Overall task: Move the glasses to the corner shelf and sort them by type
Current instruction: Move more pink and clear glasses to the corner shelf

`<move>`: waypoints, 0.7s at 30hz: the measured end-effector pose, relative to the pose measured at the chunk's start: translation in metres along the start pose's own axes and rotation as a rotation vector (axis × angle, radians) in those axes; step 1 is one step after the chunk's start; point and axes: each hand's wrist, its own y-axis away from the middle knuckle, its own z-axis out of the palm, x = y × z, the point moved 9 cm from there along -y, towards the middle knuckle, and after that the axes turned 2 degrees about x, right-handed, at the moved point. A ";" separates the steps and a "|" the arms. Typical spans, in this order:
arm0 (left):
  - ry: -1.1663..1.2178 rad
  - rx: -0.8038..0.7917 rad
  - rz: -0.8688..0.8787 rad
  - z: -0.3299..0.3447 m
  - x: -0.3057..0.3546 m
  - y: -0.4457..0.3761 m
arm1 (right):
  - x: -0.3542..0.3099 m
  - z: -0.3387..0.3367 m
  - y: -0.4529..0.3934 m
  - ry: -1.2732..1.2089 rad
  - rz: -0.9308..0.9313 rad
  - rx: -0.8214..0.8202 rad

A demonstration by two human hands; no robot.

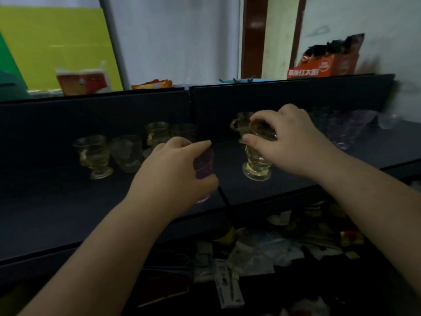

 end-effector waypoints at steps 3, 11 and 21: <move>0.015 -0.028 0.010 0.020 0.031 -0.013 | 0.042 -0.011 0.001 0.014 0.045 -0.001; 0.012 -0.077 0.080 0.066 0.080 -0.062 | 0.122 -0.003 -0.021 0.068 0.142 -0.054; 0.010 -0.073 0.121 0.106 0.079 -0.125 | 0.159 0.066 -0.116 0.161 0.182 -0.178</move>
